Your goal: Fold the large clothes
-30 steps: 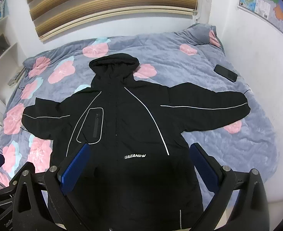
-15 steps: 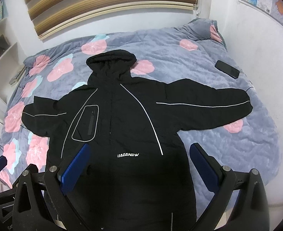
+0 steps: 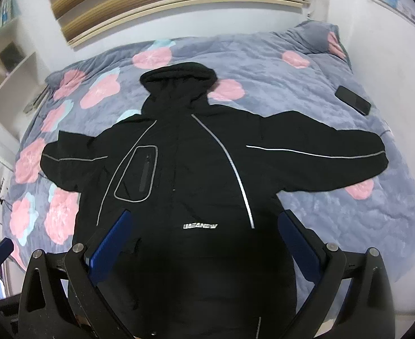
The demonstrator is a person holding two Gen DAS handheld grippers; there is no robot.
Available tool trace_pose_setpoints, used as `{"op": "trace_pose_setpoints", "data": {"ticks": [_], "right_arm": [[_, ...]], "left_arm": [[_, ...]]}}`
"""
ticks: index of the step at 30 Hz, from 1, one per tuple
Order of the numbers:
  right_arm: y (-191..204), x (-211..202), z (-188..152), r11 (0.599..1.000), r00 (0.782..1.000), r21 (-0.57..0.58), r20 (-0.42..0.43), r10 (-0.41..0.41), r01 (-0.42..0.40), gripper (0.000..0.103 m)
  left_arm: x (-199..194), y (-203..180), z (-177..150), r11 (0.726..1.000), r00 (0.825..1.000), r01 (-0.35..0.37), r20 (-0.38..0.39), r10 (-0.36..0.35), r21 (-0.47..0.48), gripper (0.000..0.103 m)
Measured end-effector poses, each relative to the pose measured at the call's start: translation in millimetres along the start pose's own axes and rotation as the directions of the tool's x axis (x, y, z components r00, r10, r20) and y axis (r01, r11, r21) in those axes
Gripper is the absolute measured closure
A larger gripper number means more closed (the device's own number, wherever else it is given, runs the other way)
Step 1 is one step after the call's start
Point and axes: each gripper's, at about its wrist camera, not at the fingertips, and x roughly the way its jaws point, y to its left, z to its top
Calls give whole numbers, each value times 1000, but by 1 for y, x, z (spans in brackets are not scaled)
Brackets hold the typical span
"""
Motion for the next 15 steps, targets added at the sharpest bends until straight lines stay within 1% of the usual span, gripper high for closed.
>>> {"op": "trace_pose_setpoints", "data": {"ticks": [2,5,11,15], "right_arm": [[13,3,1,1000,1000,-17,1,-7,7,0],[27,6,3,1000,1000,-19,-2,-15,15,0],[67,9,9,999,1000,-22,-2,-31,31,0],[99,12,8,998,999,-44,4,-50,50,0]], "left_arm": [[6,14,3,1000,1000,6,-9,-6,-22,9],[15,32,7,999,1000,16,-18,-17,-30,9],[30,73,22,997,997,68,-20,-69,-36,9],[54,104,30,995,994,89,-65,-92,-47,9]]}}
